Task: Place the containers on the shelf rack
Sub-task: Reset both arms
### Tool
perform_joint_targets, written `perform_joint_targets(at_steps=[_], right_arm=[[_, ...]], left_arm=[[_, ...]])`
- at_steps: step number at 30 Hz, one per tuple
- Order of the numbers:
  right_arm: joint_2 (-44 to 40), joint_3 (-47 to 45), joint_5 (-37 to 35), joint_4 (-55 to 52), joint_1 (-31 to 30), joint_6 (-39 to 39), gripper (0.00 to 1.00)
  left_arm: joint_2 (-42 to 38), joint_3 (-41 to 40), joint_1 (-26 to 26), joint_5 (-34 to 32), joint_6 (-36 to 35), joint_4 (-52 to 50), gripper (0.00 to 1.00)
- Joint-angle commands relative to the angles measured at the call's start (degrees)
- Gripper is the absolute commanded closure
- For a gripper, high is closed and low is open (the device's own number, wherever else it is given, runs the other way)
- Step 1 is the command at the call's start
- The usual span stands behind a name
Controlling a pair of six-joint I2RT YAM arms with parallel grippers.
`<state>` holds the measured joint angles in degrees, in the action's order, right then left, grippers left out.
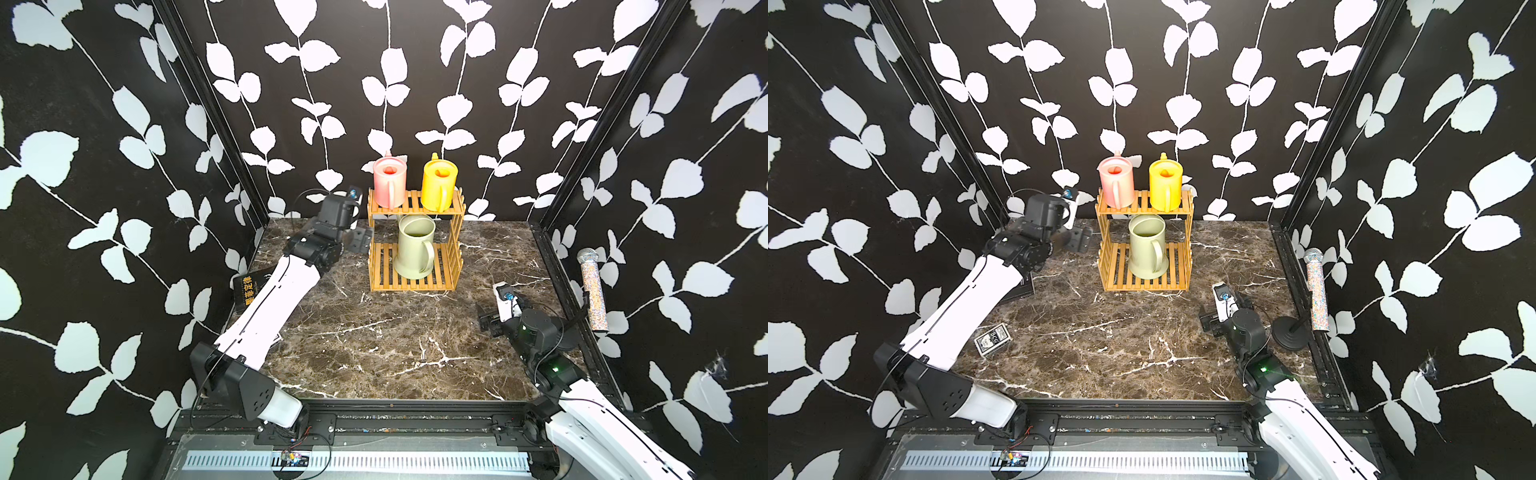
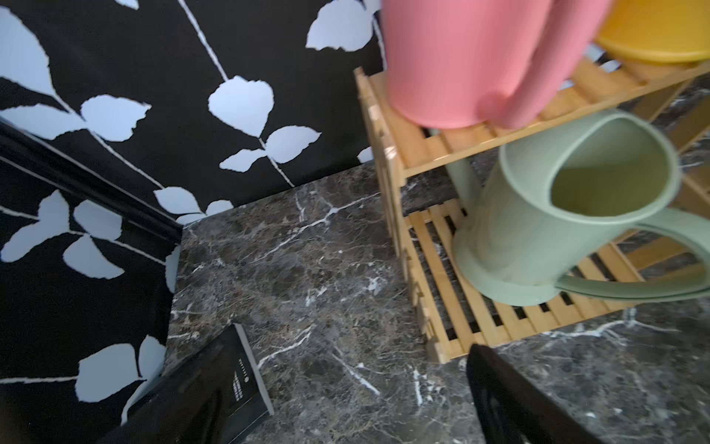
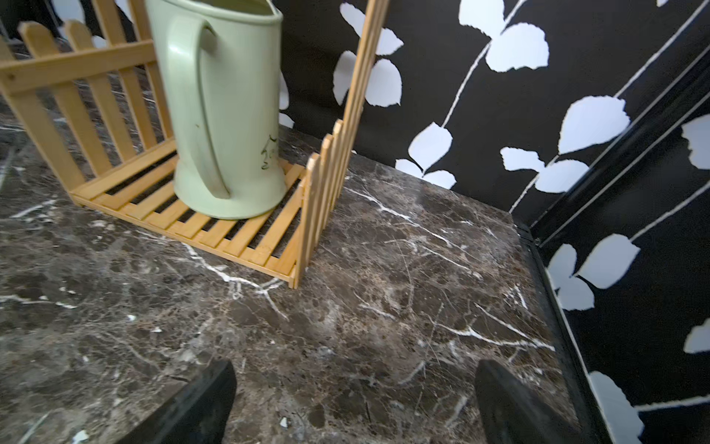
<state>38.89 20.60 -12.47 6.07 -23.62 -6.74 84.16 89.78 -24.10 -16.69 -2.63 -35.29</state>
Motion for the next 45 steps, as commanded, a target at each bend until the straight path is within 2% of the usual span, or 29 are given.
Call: perform_joint_targets(at_steps=[1,6,14,23,38,45], right_arm=[[1.19,-1.27,-5.31,5.81,1.91,-0.88,0.01],[4.44,-3.00,-6.03,10.43,4.91,0.43,0.01],[9.55,-4.86,-4.91,15.39,9.59,0.26,0.01],[20.35,-6.01,-0.84,25.01,15.71,2.68,0.01],[36.35,-2.08,4.26,38.69,18.63,4.06,0.01],[43.31,-0.36,6.09,42.85,19.20,3.42,0.01]], left_arm=[[-3.37,-5.30,4.53,2.32,-1.10,3.59,0.02],[-4.42,-14.99,11.29,6.83,0.04,10.48,0.01],[-5.03,-29.75,16.82,13.77,-2.14,24.67,0.01],[-5.08,-44.31,17.81,17.77,-5.45,40.34,0.01],[-1.97,-61.36,18.47,14.67,-6.92,70.10,0.01],[0.78,-66.11,18.65,13.55,-7.34,81.76,0.01]])
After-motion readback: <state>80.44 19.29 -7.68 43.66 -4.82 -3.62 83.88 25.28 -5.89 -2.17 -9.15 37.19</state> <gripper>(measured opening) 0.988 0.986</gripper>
